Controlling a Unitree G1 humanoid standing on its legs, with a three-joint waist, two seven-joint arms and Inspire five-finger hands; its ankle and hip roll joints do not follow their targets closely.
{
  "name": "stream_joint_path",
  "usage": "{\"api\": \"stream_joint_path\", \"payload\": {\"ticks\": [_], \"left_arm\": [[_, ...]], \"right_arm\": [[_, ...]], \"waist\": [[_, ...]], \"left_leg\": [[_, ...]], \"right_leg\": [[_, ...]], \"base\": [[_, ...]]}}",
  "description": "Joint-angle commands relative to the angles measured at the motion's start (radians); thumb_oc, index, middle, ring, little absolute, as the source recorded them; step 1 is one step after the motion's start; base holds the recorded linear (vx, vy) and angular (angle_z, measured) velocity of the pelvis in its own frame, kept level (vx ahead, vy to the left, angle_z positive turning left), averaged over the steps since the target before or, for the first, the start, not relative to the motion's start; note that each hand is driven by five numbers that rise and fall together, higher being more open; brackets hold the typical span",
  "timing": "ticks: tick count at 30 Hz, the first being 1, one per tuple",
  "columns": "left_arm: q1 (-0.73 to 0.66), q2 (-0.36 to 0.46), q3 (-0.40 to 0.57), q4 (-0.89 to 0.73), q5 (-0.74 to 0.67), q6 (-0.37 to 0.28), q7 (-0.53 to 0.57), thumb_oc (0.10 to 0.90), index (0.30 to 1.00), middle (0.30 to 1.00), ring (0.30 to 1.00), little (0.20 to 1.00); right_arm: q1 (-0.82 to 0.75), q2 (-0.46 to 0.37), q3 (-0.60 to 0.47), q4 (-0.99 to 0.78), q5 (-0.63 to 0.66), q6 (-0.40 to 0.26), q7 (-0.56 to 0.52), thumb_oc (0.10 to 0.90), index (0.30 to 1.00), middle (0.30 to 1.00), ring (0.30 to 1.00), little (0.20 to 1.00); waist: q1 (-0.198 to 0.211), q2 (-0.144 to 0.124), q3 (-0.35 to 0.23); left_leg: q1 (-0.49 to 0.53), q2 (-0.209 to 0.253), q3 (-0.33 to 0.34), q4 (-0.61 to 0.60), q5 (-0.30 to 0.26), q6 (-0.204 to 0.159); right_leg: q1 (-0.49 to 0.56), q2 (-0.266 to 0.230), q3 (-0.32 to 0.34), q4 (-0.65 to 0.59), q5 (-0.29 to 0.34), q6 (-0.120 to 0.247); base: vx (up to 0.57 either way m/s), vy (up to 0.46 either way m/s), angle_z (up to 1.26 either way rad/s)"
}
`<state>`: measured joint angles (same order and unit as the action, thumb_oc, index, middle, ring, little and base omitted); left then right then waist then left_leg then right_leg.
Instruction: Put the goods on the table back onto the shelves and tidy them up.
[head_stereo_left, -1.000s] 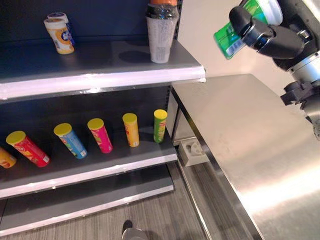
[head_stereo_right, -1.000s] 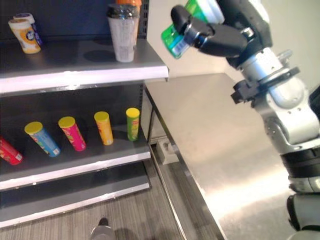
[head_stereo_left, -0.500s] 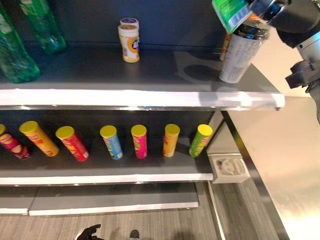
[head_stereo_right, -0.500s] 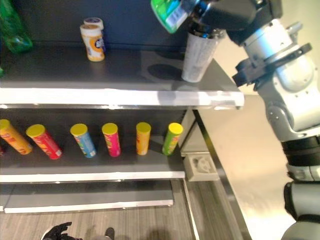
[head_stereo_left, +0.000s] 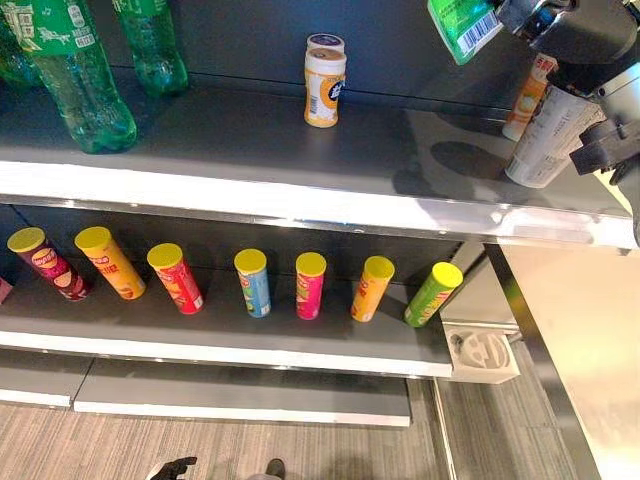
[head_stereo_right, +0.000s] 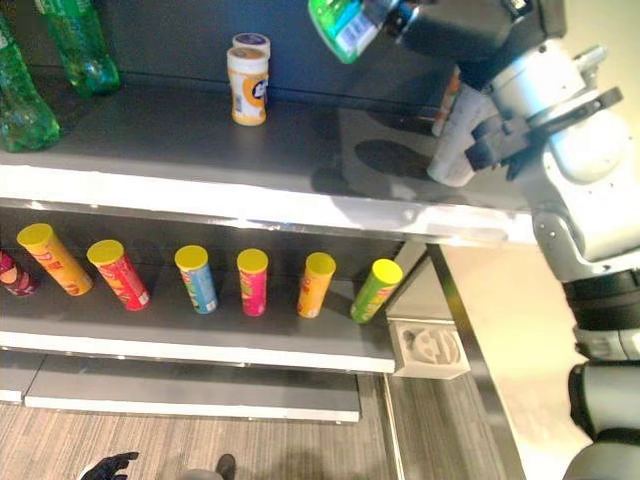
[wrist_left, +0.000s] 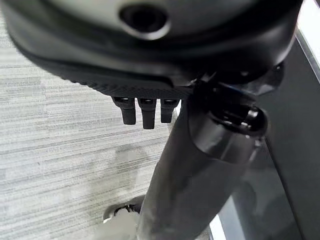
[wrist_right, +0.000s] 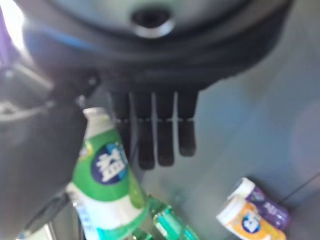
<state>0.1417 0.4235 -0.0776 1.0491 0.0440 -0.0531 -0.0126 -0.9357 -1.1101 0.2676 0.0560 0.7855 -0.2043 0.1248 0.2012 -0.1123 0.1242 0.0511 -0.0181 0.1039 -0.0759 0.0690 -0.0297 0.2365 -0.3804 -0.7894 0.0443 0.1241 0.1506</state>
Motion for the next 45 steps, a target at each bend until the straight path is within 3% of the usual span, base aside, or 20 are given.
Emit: {"api": "stream_joint_path", "payload": {"ticks": [1, 3, 4, 7, 8, 9, 10, 13, 15, 18, 19, 20, 21, 23, 34, 45], "left_arm": [[-0.032, 0.072, -0.044, -0.044, 0.009, -0.04, 0.012, 0.8, 0.9, 0.9, 0.9, 0.9], [-0.033, 0.078, -0.038, -0.052, -0.001, -0.037, 0.014, 0.8, 0.9, 0.9, 0.9, 0.9], [-0.038, 0.09, -0.031, -0.057, -0.021, -0.037, 0.014, 0.8, 0.9, 0.9, 0.9, 0.9], [-0.022, 0.1, -0.02, -0.074, -0.047, -0.035, 0.008, 0.8, 0.9, 0.9, 0.9, 0.9], [-0.019, 0.092, -0.017, -0.064, -0.052, -0.03, 0.005, 0.8, 0.9, 0.9, 0.9, 0.9], [-0.02, 0.093, -0.017, -0.064, -0.052, -0.03, 0.005, 0.8, 0.9, 0.9, 0.9, 0.9], [-0.013, 0.078, -0.005, -0.063, -0.065, -0.024, 0.01, 0.8, 0.9, 0.9, 0.9, 0.9], [-0.023, 0.061, -0.026, -0.064, -0.067, -0.018, 0.009, 0.8, 0.9, 0.9, 0.9, 0.9], [-0.018, 0.056, -0.027, -0.066, -0.056, -0.02, 0.007, 0.8, 0.9, 0.9, 0.9, 0.9], [-0.016, 0.049, -0.027, -0.045, -0.045, -0.023, 0.014, 0.8, 0.9, 0.9, 0.9, 0.9], [-0.014, 0.047, -0.036, -0.045, -0.049, -0.027, 0.022, 0.8, 0.9, 0.9, 0.9, 0.9], [-0.014, 0.045, -0.035, -0.045, -0.049, -0.027, 0.022, 0.8, 0.9, 0.9, 0.9, 0.9], [-0.007, 0.035, -0.048, -0.033, -0.028, -0.028, 0.016, 0.8, 0.9, 0.9, 0.9, 0.9], [0.004, 0.033, -0.053, -0.029, -0.01, -0.027, 0.013, 0.8, 0.9, 0.9, 0.9, 0.9], [0.029, 0.043, -0.037, 0.003, 0.008, -0.028, 0.023, 0.8, 0.9, 0.9, 0.9, 0.9], [0.035, 0.051, -0.033, 0.003, -0.014, -0.02, 0.031, 0.8, 0.9, 0.9, 0.9, 0.9]], "right_arm": [[-0.079, -0.039, -0.092, -0.045, -0.004, -0.089, -0.049, 0.4, 0.3, 0.3, 0.3, 0.3], [-0.066, -0.037, -0.107, -0.05, -0.002, -0.088, -0.051, 0.4, 0.3, 0.3, 0.3, 0.3], [-0.066, -0.043, -0.108, -0.06, 0.007, -0.085, -0.046, 0.4, 0.3, 0.3, 0.3, 0.3], [-0.079, -0.059, -0.086, -0.056, 0.011, -0.08, -0.044, 0.4, 0.3, 0.3, 0.3, 0.3], [-0.064, -0.049, -0.096, -0.052, 0.036, -0.076, -0.04, 0.4, 0.3, 0.3, 0.3, 0.3], [-0.062, -0.05, -0.098, -0.053, 0.036, -0.076, -0.04, 0.4, 0.3, 0.3, 0.3, 0.3], [-0.076, -0.044, -0.081, -0.055, 0.039, -0.077, -0.043, 0.4, 0.3, 0.3, 0.3, 0.3], [-0.117, -0.096, -0.022, -0.038, 0.057, -0.084, -0.031, 0.4, 0.3, 0.3, 0.3, 0.3], [-0.142, -0.091, 0.008, -0.02, 0.05, -0.083, -0.032, 0.4, 0.3, 0.3, 0.3, 0.3], [-0.197, -0.068, 0.07, -0.006, 0.032, -0.076, -0.026, 0.4, 0.3, 0.3, 0.3, 0.3], [-0.216, -0.074, 0.091, -0.005, 0.027, -0.077, -0.023, 0.4, 0.3, 0.3, 0.3, 0.3], [-0.22, -0.074, 0.096, -0.004, 0.027, -0.077, -0.023, 0.4, 0.3, 0.3, 0.3, 0.3], [-0.202, -0.09, 0.08, -0.013, 0.007, -0.073, -0.028, 0.4, 0.3, 0.3, 0.3, 0.3], [-0.161, -0.094, 0.052, -0.028, -0.004, -0.072, -0.032, 0.4, 0.3, 0.3, 0.3, 0.3], [-0.18, -0.054, 0.126, 0.026, -0.072, -0.035, -0.056, 0.4, 0.3, 0.3, 0.3, 0.3], [-0.235, -0.038, 0.233, 0.176, -0.091, -0.006, -0.064, 0.4, 0.3, 0.3, 0.3, 0.3]], "waist": [[-0.019, 0.038, -0.054], [-0.02, 0.038, -0.053], [-0.025, 0.032, -0.05], [0.003, -0.003, -0.061], [0.004, -0.026, -0.064], [0.003, -0.026, -0.067], [0.014, -0.037, -0.062], [0.002, -0.042, -0.018], [0.005, -0.04, -0.006], [0.004, -0.035, -0.009], [-0.01, -0.019, -0.019], [-0.012, -0.017, -0.018], [-0.041, 0.021, -0.062], [-0.046, 0.033, -0.083], [-0.026, 0.009, -0.086], [0.01, -0.037, -0.063]], "left_leg": [[0.05, 0.076, 0.011, -0.011, -0.102, -0.046], [0.05, 0.076, 0.009, -0.011, -0.099, -0.042], [0.029, 0.075, 0.008, -0.009, -0.063, -0.031], [0.015, 0.077, 0.004, 0.001, -0.051, -0.049], [-0.005, 0.087, -0.011, 0.019, -0.038, -0.068], [-0.013, 0.088, -0.012, 0.022, -0.035, -0.067], [-0.038, 0.111, -0.022, 0.05, -0.019, -0.091], [-0.176, 0.185, -0.009, 0.207, 0.003, -0.134], [-0.172, 0.23, 0.025, 0.238, -0.002, -0.136], [-0.116, 0.247, -0.025, 0.24, -0.046, -0.142], [-0.075, 0.26, -0.066, 0.206, -0.051, -0.151], [-0.074, 0.26, -0.068, 0.203, -0.049, -0.152], [-0.003, 0.264, -0.044, 0.058, -0.039, -0.156], [0.025, 0.241, -0.039, 0.001, -0.034, -0.158], [0.035, 0.142, 0.003, -0.011, -0.071, -0.108], [0.002, 0.113, -0.025, -0.011, -0.07, -0.092]], "right_leg": [[-0.177, -0.037, 0.231, 0.131, 0.024, 0.103], [-0.186, -0.022, 0.272, 0.174, -0.019, 0.095], [-0.19, 0.031, 0.319, 0.222, -0.075, 0.066], [-0.128, 0.124, 0.342, 0.103, -0.169, 0.031], [-0.096, 0.185, 0.373, 0.003, -0.176, 0.021], [-0.099, 0.187, 0.371, -0.004, -0.169, 0.02], [-0.081, 0.222, 0.396, -0.061, -0.157, 0.012], [-0.056, 0.264, 0.344, -0.122, -0.164, -0.019], [-0.062, 0.256, 0.335, -0.124, -0.153, -0.023], [-0.065, 0.235, 0.334, -0.118, -0.133, -0.017], [-0.076, 0.226, 0.328, -0.105, -0.133, -0.011], [-0.075, 0.227, 0.327, -0.104, -0.133, -0.011], [-0.083, 0.216, 0.323, -0.095, -0.126, 0.004], [-0.09, 0.193, 0.315, -0.091, -0.111, 0.016], [-0.133, 0.076, 0.331, -0.079, -0.023, 0.076], [-0.122, 0.045, 0.295, -0.085, 0.002, 0.101]], "base": [[-0.1, 0.018, 0.21], [-0.11, -0.008, 0.41], [-0.15, -0.1, 0.09], [-0.08, -0.25, -0.13], [-0.03, -0.272, -0.18], [-0.1, -0.348, 0.15], [-0.16, -0.302, 0.24], [-0.27, -0.267, 0.56], [-0.15, 0.007, 0.36], [-0.03, 0.087, -0.16], [-0.02, 0.135, 0.13], [0.05, 0.332, 0.38], [0.08, 0.304, 0.45], [0.08, 0.299, 0.49], [-0.01, 0.139, -0.01], [0.01, 0.036, 0.04]]}}
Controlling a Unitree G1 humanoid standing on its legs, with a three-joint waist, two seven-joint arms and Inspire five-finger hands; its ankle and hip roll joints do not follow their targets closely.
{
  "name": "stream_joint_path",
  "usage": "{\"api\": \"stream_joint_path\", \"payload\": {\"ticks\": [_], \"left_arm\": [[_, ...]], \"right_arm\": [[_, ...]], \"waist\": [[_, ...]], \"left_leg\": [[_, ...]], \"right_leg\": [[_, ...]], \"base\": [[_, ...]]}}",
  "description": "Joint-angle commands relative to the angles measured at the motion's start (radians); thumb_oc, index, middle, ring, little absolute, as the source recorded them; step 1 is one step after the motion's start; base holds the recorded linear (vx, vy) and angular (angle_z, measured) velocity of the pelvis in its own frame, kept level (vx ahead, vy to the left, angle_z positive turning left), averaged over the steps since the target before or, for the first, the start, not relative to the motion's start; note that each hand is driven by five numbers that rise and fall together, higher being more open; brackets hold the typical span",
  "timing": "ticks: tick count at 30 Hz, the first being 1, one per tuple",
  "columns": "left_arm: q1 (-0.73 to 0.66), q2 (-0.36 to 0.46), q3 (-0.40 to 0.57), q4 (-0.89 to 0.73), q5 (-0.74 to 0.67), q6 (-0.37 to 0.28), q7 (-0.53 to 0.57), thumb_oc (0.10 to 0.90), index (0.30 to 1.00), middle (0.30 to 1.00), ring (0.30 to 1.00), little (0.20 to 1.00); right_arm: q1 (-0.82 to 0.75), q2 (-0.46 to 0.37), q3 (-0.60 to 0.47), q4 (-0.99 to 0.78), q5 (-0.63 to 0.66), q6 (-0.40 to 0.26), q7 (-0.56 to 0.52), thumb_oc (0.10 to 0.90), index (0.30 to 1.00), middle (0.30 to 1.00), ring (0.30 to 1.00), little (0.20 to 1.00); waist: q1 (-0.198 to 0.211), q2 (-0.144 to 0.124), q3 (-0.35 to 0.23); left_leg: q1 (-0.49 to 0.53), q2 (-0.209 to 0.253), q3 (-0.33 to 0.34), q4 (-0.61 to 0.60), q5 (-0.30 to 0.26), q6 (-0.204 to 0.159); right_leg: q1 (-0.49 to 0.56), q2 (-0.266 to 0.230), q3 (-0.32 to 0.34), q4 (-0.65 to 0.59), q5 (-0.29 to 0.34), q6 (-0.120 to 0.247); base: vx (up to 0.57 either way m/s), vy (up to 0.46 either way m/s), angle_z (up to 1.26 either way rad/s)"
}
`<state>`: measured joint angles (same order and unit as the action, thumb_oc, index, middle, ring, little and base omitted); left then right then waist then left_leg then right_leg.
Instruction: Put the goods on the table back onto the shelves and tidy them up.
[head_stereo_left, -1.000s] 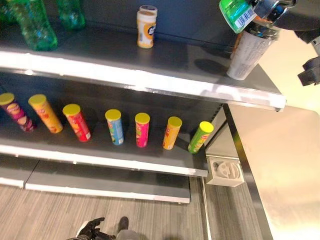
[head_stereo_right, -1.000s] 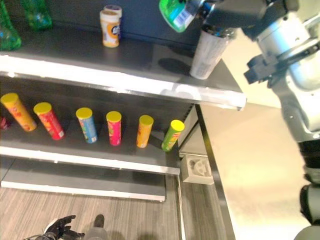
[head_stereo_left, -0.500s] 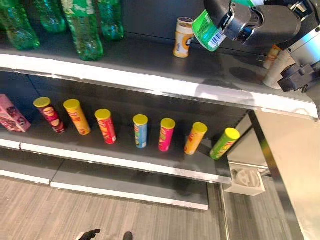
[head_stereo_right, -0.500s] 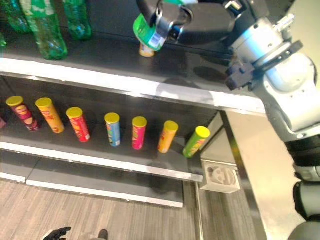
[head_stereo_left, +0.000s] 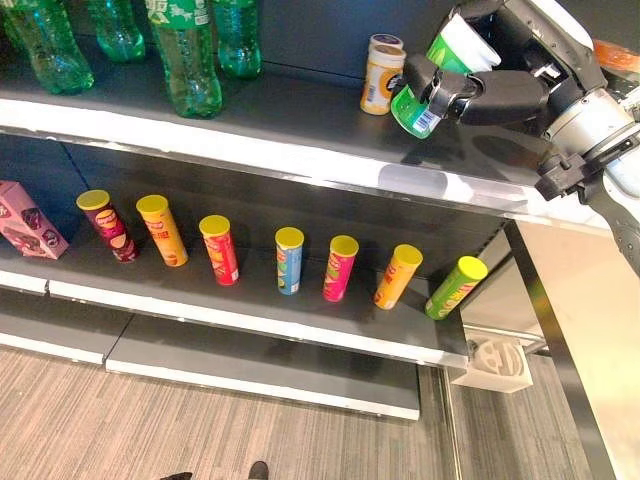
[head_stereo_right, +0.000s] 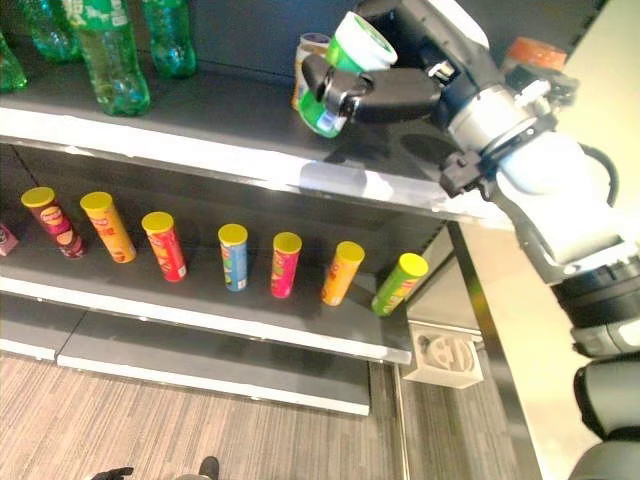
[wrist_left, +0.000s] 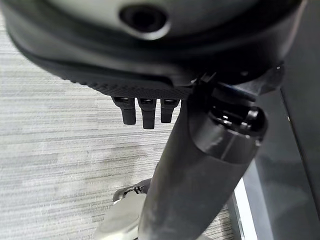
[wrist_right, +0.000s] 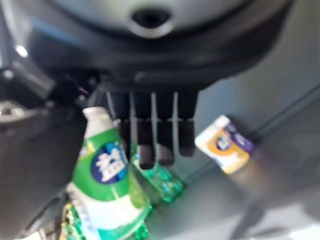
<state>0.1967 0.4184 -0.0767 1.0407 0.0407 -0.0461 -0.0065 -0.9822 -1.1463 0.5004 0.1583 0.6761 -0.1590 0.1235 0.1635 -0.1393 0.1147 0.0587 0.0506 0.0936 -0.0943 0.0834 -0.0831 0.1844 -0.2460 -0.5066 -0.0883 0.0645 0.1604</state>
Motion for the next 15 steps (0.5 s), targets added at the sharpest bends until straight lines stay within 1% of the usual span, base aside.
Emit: {"api": "stream_joint_path", "payload": {"ticks": [1, 2, 4, 5, 8, 13, 15], "left_arm": [[-0.021, 0.058, -0.033, 0.013, -0.014, -0.027, 0.026, 0.8, 0.9, 0.9, 0.9, 0.9], [-0.021, 0.058, -0.033, 0.013, -0.014, -0.027, 0.026, 0.8, 0.9, 0.9, 0.9, 0.9], [-0.026, 0.067, -0.03, 0.016, -0.02, -0.027, 0.031, 0.8, 0.9, 0.9, 0.9, 0.9], [-0.026, 0.066, -0.03, 0.016, -0.02, -0.027, 0.031, 0.8, 0.9, 0.9, 0.9, 0.9], [-0.025, 0.075, -0.022, 0.012, -0.029, -0.026, 0.033, 0.8, 0.9, 0.9, 0.9, 0.9], [-0.016, 0.086, -0.018, 0.006, -0.029, -0.028, 0.03, 0.8, 0.9, 0.9, 0.9, 0.9], [-0.014, 0.094, -0.016, -0.004, -0.034, -0.032, 0.03, 0.8, 0.9, 0.9, 0.9, 0.9]], "right_arm": [[-0.192, 0.001, 0.001, 0.085, 0.021, -0.049, -0.064, 0.4, 0.3, 0.3, 0.3, 0.3], [-0.194, 0.002, 0.002, 0.085, 0.022, -0.049, -0.063, 0.4, 0.3, 0.3, 0.3, 0.3], [-0.222, 0.001, 0.03, 0.129, 0.012, -0.044, -0.066, 0.4, 0.3, 0.3, 0.3, 0.3], [-0.225, 0.001, 0.033, 0.131, 0.013, -0.044, -0.065, 0.4, 0.3, 0.3, 0.3, 0.3], [-0.24, -0.003, 0.059, 0.167, 0.0, -0.033, -0.065, 0.4, 0.3, 0.3, 0.3, 0.3], [-0.265, -0.013, 0.097, 0.184, -0.012, -0.027, -0.056, 0.4, 0.3, 0.3, 0.3, 0.3], [-0.296, -0.024, 0.143, 0.189, -0.022, -0.028, -0.041, 0.4, 0.3, 0.3, 0.3, 0.3]], "waist": [[0.05, -0.014, -0.054], [0.05, -0.013, -0.054], [0.062, -0.026, -0.051], [0.061, -0.025, -0.051], [0.076, -0.04, -0.043], [0.084, -0.051, -0.037], [0.086, -0.06, -0.034]], "left_leg": [[-0.009, 0.043, -0.018, 0.007, -0.084, -0.037], [-0.009, 0.043, -0.018, 0.007, -0.084, -0.037], [-0.021, 0.039, -0.026, 0.007, -0.082, -0.036], [-0.021, 0.038, -0.027, 0.007, -0.081, -0.036], [-0.035, 0.03, -0.041, 0.008, -0.08, -0.032], [-0.041, 0.023, -0.05, 0.009, -0.08, -0.029], [-0.043, 0.022, -0.052, 0.01, -0.081, -0.028]], "right_leg": [[-0.07, -0.091, 0.008, 0.048, 0.062, 0.092], [-0.07, -0.091, 0.007, 0.048, 0.062, 0.092], [-0.07, -0.094, -0.003, 0.048, 0.065, 0.095], [-0.07, -0.094, -0.003, 0.048, 0.065, 0.095], [-0.067, -0.101, -0.024, 0.053, 0.068, 0.099], [-0.066, -0.106, -0.035, 0.058, 0.07, 0.101], [-0.063, -0.108, -0.039, 0.059, 0.069, 0.101]], "base": [[0.0, -0.004, 0.15], [0.01, -0.002, 0.15], [0.01, -0.002, 0.13], [0.01, -0.006, 0.11], [0.01, -0.01, 0.2], [0.01, -0.014, 0.14], [0.02, -0.032, 0.02]]}}
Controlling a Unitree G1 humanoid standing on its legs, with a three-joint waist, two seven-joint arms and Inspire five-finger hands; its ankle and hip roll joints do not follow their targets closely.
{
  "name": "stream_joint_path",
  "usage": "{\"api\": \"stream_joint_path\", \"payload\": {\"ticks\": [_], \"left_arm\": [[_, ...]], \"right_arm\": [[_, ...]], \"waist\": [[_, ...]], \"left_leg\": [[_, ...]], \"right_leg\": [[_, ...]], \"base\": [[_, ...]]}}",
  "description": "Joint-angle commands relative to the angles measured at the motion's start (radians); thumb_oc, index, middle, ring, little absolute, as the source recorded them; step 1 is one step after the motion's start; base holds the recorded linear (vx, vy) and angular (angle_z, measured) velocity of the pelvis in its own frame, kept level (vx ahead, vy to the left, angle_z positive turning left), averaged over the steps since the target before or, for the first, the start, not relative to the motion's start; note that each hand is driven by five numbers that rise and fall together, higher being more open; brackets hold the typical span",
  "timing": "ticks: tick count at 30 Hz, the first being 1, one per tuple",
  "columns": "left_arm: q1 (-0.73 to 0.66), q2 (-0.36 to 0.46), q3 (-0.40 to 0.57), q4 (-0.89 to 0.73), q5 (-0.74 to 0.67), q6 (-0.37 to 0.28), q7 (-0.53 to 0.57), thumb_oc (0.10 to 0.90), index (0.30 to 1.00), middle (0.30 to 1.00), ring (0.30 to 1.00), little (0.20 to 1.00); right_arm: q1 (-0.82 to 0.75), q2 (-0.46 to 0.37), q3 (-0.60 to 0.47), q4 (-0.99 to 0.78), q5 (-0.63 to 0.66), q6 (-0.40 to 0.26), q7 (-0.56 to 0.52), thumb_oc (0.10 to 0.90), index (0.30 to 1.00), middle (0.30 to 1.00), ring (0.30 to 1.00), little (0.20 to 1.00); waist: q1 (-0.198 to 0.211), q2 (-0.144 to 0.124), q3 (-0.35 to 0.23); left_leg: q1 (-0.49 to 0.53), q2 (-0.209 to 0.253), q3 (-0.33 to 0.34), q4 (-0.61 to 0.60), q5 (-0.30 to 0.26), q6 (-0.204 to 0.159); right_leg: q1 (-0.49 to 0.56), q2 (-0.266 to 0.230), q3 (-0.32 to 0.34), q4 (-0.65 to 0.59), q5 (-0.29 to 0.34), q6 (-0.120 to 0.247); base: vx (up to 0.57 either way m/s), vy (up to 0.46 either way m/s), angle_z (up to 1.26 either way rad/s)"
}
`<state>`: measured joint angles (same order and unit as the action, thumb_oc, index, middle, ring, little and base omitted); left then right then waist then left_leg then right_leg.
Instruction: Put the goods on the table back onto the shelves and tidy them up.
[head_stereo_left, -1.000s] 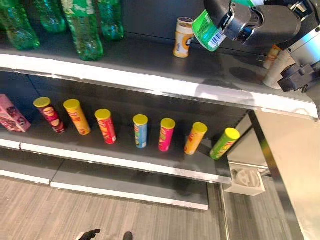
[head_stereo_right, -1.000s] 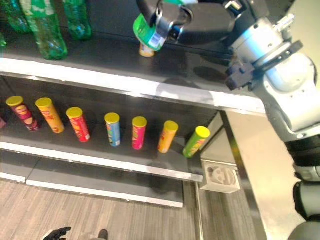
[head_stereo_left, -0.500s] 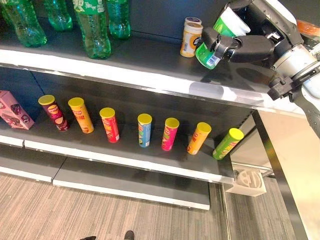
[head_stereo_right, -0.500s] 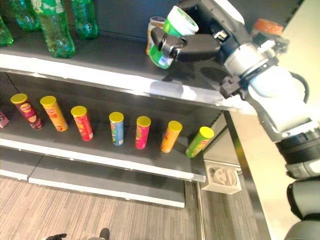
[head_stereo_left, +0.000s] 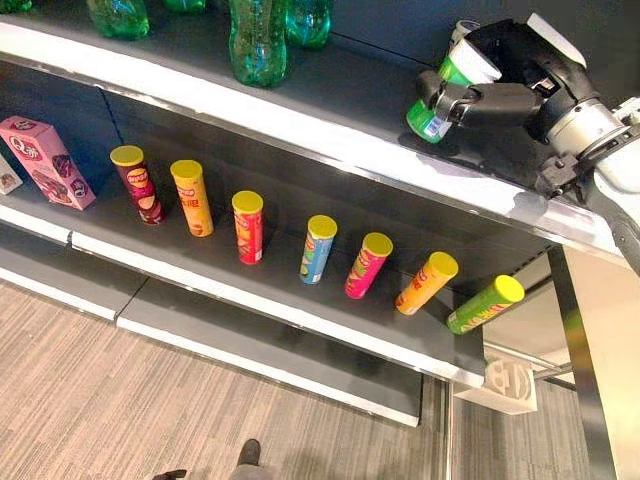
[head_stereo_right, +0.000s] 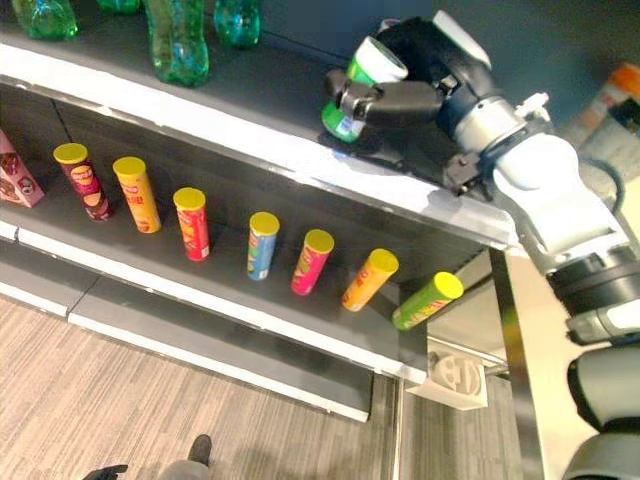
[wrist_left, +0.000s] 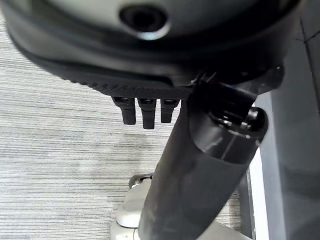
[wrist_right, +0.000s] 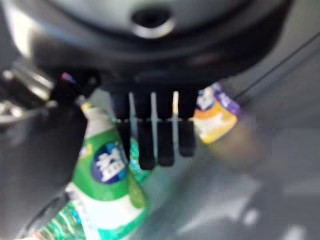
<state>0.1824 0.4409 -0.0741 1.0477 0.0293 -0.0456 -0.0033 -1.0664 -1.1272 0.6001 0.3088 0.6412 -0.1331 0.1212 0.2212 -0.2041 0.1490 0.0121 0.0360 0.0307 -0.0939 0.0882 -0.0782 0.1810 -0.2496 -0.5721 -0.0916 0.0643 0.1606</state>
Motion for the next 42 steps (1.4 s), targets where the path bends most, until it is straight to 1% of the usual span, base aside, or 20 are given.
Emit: {"api": "stream_joint_path", "payload": {"ticks": [1, 10, 15, 22, 29, 32, 34, 35, 36, 37, 42], "left_arm": [[-0.002, 0.071, -0.019, -0.011, -0.024, -0.033, 0.027, 0.8, 0.9, 0.9, 0.9, 0.9], [-0.004, 0.074, -0.032, -0.027, -0.01, -0.038, 0.026, 0.8, 0.9, 0.9, 0.9, 0.9], [-0.003, 0.077, -0.034, -0.03, -0.003, -0.039, 0.023, 0.8, 0.9, 0.9, 0.9, 0.9], [-0.006, 0.081, -0.036, -0.039, 0.003, -0.044, 0.027, 0.8, 0.9, 0.9, 0.9, 0.9], [-0.008, 0.084, -0.035, -0.036, 0.008, -0.046, 0.034, 0.8, 0.9, 0.9, 0.9, 0.9], [-0.006, 0.086, -0.03, -0.03, 0.007, -0.044, 0.038, 0.8, 0.9, 0.9, 0.9, 0.9], [-0.001, 0.084, -0.026, -0.026, 0.009, -0.042, 0.036, 0.8, 0.9, 0.9, 0.9, 0.9], [-0.001, 0.084, -0.025, -0.026, 0.007, -0.042, 0.036, 0.8, 0.9, 0.9, 0.9, 0.9], [-0.001, 0.085, -0.025, -0.028, 0.006, -0.041, 0.037, 0.8, 0.9, 0.9, 0.9, 0.9], [-0.001, 0.084, -0.024, -0.031, 0.004, -0.041, 0.038, 0.8, 0.9, 0.9, 0.9, 0.9], [0.003, 0.085, -0.023, -0.03, -0.003, -0.037, 0.035, 0.8, 0.9, 0.9, 0.9, 0.9]], "right_arm": [[-0.218, -0.044, 0.052, 0.038, 0.011, -0.055, -0.037, 0.4, 0.3, 0.3, 0.3, 0.3], [-0.197, -0.058, 0.054, 0.029, -0.004, -0.063, -0.03, 0.4, 0.3, 0.3, 0.3, 0.3], [-0.193, -0.064, 0.056, 0.031, -0.019, -0.063, -0.029, 0.4, 0.3, 0.3, 0.3, 0.3], [-0.196, -0.079, 0.075, 0.063, -0.068, -0.056, -0.03, 0.4, 0.3, 0.3, 0.3, 0.3], [-0.198, -0.077, 0.082, 0.101, -0.121, -0.05, -0.049, 0.4, 0.3, 0.3, 0.3, 0.3], [-0.187, -0.082, 0.078, 0.104, -0.126, -0.047, -0.049, 0.4, 0.3, 0.3, 0.3, 0.3], [-0.155, -0.086, 0.048, 0.101, -0.118, -0.045, -0.048, 0.4, 0.3, 0.3, 0.3, 0.3], [-0.157, -0.085, 0.048, 0.105, -0.12, -0.044, -0.049, 0.439, 0.359, 0.359, 0.359, 0.359], [-0.156, -0.083, 0.046, 0.105, -0.118, -0.044, -0.051, 0.765, 0.848, 0.848, 0.848, 0.848], [-0.148, -0.081, 0.034, 0.101, -0.107, -0.044, -0.055, 0.8, 0.9, 0.9, 0.9, 0.9], [-0.134, -0.084, -0.011, 0.111, -0.083, -0.046, -0.067, 0.8, 0.9, 0.9, 0.9, 0.9]], "waist": [[0.027, 0.003, -0.068], [0.021, -0.008, -0.065], [0.018, -0.01, -0.064], [0.01, -0.019, -0.063], [0.009, -0.029, -0.059], [0.009, -0.037, -0.056], [0.008, -0.038, -0.057], [0.008, -0.038, -0.057], [0.007, -0.038, -0.056], [0.005, -0.036, -0.057], [-0.001, -0.038, -0.062]], "left_leg": [[0.002, 0.037, 0.01, 0.01, -0.085, -0.033], [0.011, 0.04, 0.007, 0.011, -0.09, -0.03], [0.017, 0.042, 0.009, 0.011, -0.093, -0.029], [0.022, 0.046, 0.014, 0.011, -0.096, -0.029], [0.021, 0.047, 0.014, 0.011, -0.097, -0.028], [0.02, 0.048, 0.012, 0.011, -0.096, -0.028], [0.024, 0.048, 0.014, 0.011, -0.1, -0.026], [0.025, 0.048, 0.014, 0.011, -0.1, -0.026], [0.026, 0.048, 0.014, 0.011, -0.101, -0.026], [0.028, 0.048, 0.016, 0.011, -0.102, -0.026], [0.034, 0.051, 0.022, 0.01, -0.104, -0.026]], "right_leg": [[-0.059, -0.103, 0.026, 0.062, 0.069, 0.101], [-0.049, -0.098, 0.021, 0.065, 0.064, 0.099], [-0.045, -0.096, 0.023, 0.065, 0.063, 0.099], [-0.045, -0.091, 0.027, 0.06, 0.067, 0.099], [-0.044, -0.085, 0.03, 0.054, 0.07, 0.098], [-0.044, -0.082, 0.031, 0.053, 0.071, 0.097], [-0.041, -0.083, 0.032, 0.052, 0.073, 0.098], [-0.041, -0.082, 0.034, 0.051, 0.073, 0.098], [-0.041, -0.082, 0.036, 0.051, 0.073, 0.098], [-0.04, -0.081, 0.035, 0.05, 0.073, 0.098], [-0.038, -0.078, 0.041, 0.045, 0.073, 0.097]], "base": [[0.0, 0.0, 0.0], [0.01, -0.007, 0.0], [0.0, 0.0, 0.0], [0.0, 0.0, 0.0], [0.0, 0.0, 0.0], [0.0, 0.0, 0.0], [0.0, 0.0, 0.0], [0.0, 0.0, 0.0], [0.0, 0.0, 0.0], [0.0, 0.0, 0.0], [0.0, 0.0, 0.0]]}}
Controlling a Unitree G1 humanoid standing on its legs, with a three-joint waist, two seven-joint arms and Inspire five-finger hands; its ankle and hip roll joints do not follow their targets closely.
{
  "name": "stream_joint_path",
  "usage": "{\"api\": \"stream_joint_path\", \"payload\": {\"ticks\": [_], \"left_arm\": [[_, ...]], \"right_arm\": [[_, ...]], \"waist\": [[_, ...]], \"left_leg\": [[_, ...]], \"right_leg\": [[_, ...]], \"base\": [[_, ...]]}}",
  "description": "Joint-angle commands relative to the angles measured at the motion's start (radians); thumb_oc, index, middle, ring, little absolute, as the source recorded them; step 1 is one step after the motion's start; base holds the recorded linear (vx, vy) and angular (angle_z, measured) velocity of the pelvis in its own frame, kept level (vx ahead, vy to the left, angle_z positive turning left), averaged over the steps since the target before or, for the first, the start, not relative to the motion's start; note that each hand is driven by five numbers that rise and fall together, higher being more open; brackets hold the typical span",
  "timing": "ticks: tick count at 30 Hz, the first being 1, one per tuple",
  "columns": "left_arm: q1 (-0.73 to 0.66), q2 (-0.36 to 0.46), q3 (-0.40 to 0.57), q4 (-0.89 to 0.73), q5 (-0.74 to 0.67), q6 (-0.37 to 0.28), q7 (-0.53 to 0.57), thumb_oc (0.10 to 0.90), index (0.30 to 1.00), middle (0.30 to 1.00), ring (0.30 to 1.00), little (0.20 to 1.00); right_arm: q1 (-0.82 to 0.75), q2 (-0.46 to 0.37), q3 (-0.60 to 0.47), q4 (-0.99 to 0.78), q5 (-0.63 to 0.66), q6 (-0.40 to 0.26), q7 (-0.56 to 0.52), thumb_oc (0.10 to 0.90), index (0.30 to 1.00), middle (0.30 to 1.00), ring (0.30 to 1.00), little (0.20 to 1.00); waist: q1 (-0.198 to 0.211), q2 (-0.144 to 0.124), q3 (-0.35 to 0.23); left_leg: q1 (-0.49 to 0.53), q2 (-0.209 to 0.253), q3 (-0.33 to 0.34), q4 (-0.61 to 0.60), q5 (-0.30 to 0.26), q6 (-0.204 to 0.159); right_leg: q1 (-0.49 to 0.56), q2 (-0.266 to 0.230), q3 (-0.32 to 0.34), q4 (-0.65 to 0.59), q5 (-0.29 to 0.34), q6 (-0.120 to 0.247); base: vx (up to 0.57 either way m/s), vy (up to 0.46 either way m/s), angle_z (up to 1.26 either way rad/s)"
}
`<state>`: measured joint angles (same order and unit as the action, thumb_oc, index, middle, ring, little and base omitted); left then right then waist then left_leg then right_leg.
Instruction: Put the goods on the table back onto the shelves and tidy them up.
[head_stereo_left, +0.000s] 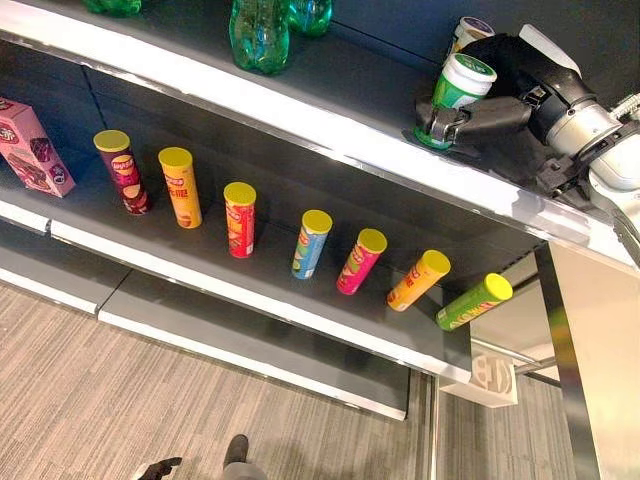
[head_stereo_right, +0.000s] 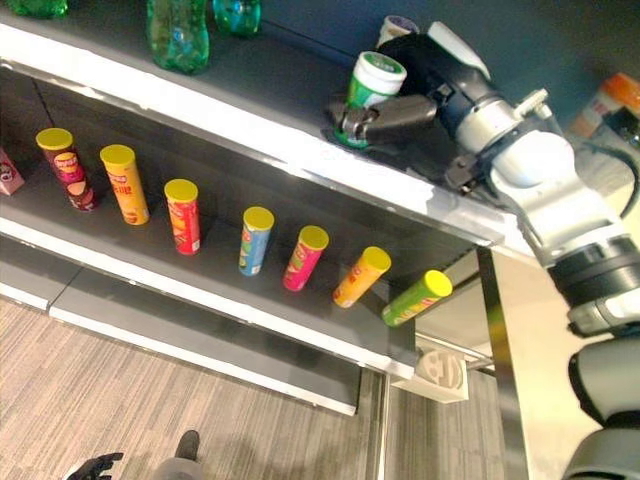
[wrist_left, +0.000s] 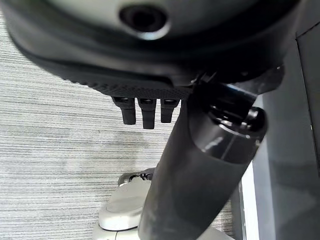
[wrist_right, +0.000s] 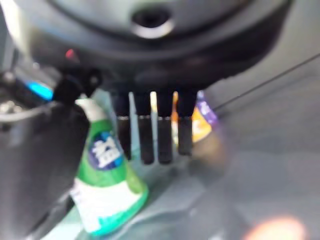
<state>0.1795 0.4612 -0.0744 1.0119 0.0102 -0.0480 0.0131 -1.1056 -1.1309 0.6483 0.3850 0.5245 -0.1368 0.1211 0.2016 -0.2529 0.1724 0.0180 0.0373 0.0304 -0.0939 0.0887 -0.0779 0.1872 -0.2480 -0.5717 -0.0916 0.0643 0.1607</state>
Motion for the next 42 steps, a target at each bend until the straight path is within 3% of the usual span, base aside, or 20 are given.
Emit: {"api": "stream_joint_path", "payload": {"ticks": [1, 10, 16, 20, 21, 26, 30, 32, 38, 42], "left_arm": [[0.006, 0.065, -0.021, 0.008, 0.016, -0.033, 0.018, 0.8, 0.9, 0.9, 0.9, 0.9], [0.011, 0.058, -0.021, 0.007, 0.023, -0.032, 0.013, 0.8, 0.9, 0.9, 0.9, 0.9], [0.012, 0.05, -0.014, 0.004, 0.017, -0.029, 0.015, 0.8, 0.9, 0.9, 0.9, 0.9], [0.013, 0.035, -0.001, 0.007, 0.017, -0.029, 0.023, 0.8, 0.9, 0.9, 0.9, 0.9], [0.012, 0.024, 0.007, 0.007, 0.022, -0.029, 0.028, 0.8, 0.9, 0.9, 0.9, 0.9], [0.009, 0.017, 0.009, 0.011, 0.04, -0.028, 0.031, 0.8, 0.9, 0.9, 0.9, 0.9], [0.009, 0.014, 0.013, -0.007, 0.048, -0.028, 0.026, 0.8, 0.9, 0.9, 0.9, 0.9], [0.001, 0.004, 0.016, -0.025, 0.053, -0.032, 0.023, 0.8, 0.9, 0.9, 0.9, 0.9], [-0.013, 0.0, 0.008, -0.038, 0.063, -0.034, 0.019, 0.8, 0.9, 0.9, 0.9, 0.9], [-0.013, 0.005, 0.019, -0.052, 0.074, -0.032, 0.006, 0.8, 0.9, 0.9, 0.9, 0.9]], "right_arm": [[-0.099, -0.087, -0.057, 0.035, 0.03, -0.042, -0.066, 0.8, 0.9, 0.9, 0.9, 0.9], [-0.056, -0.111, -0.114, 0.007, 0.045, -0.051, -0.076, 0.8, 0.9, 0.9, 0.9, 0.9], [0.016, -0.122, -0.255, -0.064, 0.096, -0.088, -0.113, 0.8, 0.9, 0.9, 0.9, 0.9], [0.118, -0.126, -0.439, -0.155, 0.126, -0.143, -0.17, 0.8, 0.9, 0.9, 0.9, 0.9], [0.187, -0.109, -0.546, -0.224, 0.139, -0.179, -0.191, 0.8, 0.9, 0.9, 0.9, 0.9], [0.371, -0.027, -0.774, -0.434, 0.158, -0.232, -0.199, 0.8, 0.9, 0.9, 0.9, 0.9], [0.468, 0.045, -0.846, -0.548, 0.158, -0.232, -0.181, 0.8, 0.9, 0.9, 0.9, 0.9], [0.588, 0.109, -0.9, -0.6, 0.154, -0.21, -0.155, 0.8, 0.9, 0.9, 0.9, 0.9], [0.718, 0.18, -0.939, -0.604, 0.189, -0.178, -0.112, 0.8, 0.9, 0.9, 0.9, 0.9], [0.823, 0.275, -0.964, -0.674, 0.25, -0.153, -0.039, 0.8, 0.9, 0.9, 0.9, 0.9]], "waist": [[0.017, 0.011, -0.087], [-0.002, 0.013, -0.089], [-0.012, 0.018, -0.091], [-0.026, 0.028, -0.097], [-0.038, 0.037, -0.099], [-0.049, 0.043, -0.106], [-0.059, 0.054, -0.113], [-0.081, 0.066, -0.115], [-0.099, 0.072, -0.115], [-0.116, 0.084, -0.111]], "left_leg": [[0.03, 0.05, 0.023, 0.01, -0.105, -0.027], [0.041, 0.054, 0.036, 0.01, -0.111, -0.028], [0.049, 0.059, 0.044, 0.009, -0.115, -0.028], [0.052, 0.063, 0.048, 0.01, -0.12, -0.027], [0.053, 0.064, 0.05, 0.009, -0.123, -0.025], [0.056, 0.061, 0.059, 0.007, -0.123, -0.022], [0.063, 0.065, 0.07, 0.007, -0.126, -0.02], [0.079, 0.07, 0.089, 0.007, -0.129, -0.021], [0.091, 0.077, 0.102, 0.007, -0.131, -0.024], [0.092, 0.082, 0.109, 0.007, -0.128, -0.026]], "right_leg": [[-0.043, -0.079, 0.041, 0.045, 0.073, 0.097], [-0.04, -0.073, 0.052, 0.041, 0.075, 0.098], [-0.039, -0.07, 0.059, 0.04, 0.075, 0.097], [-0.04, -0.067, 0.064, 0.039, 0.075, 0.098], [-0.042, -0.066, 0.069, 0.038, 0.075, 0.098], [-0.049, -0.065, 0.076, 0.034, 0.074, 0.099], [-0.054, -0.064, 0.09, 0.03, 0.074, 0.098], [-0.058, -0.059, 0.113, 0.024, 0.069, 0.096], [-0.055, -0.053, 0.127, 0.018, 0.065, 0.092], [-0.06, -0.052, 0.133, 0.021, 0.062, 0.09]], "base": [[0.0, 0.0, 0.0], [0.0, -0.006, -0.02], [0.0, -0.004, -0.03], [0.01, -0.002, -0.01], [0.02, -0.008, -0.07], [0.0, 0.001, -0.04], [0.01, 0.0, -0.16], [0.01, -0.001, -0.23], [0.0, -0.007, -0.13], [-0.01, -0.019, -0.04]]}}
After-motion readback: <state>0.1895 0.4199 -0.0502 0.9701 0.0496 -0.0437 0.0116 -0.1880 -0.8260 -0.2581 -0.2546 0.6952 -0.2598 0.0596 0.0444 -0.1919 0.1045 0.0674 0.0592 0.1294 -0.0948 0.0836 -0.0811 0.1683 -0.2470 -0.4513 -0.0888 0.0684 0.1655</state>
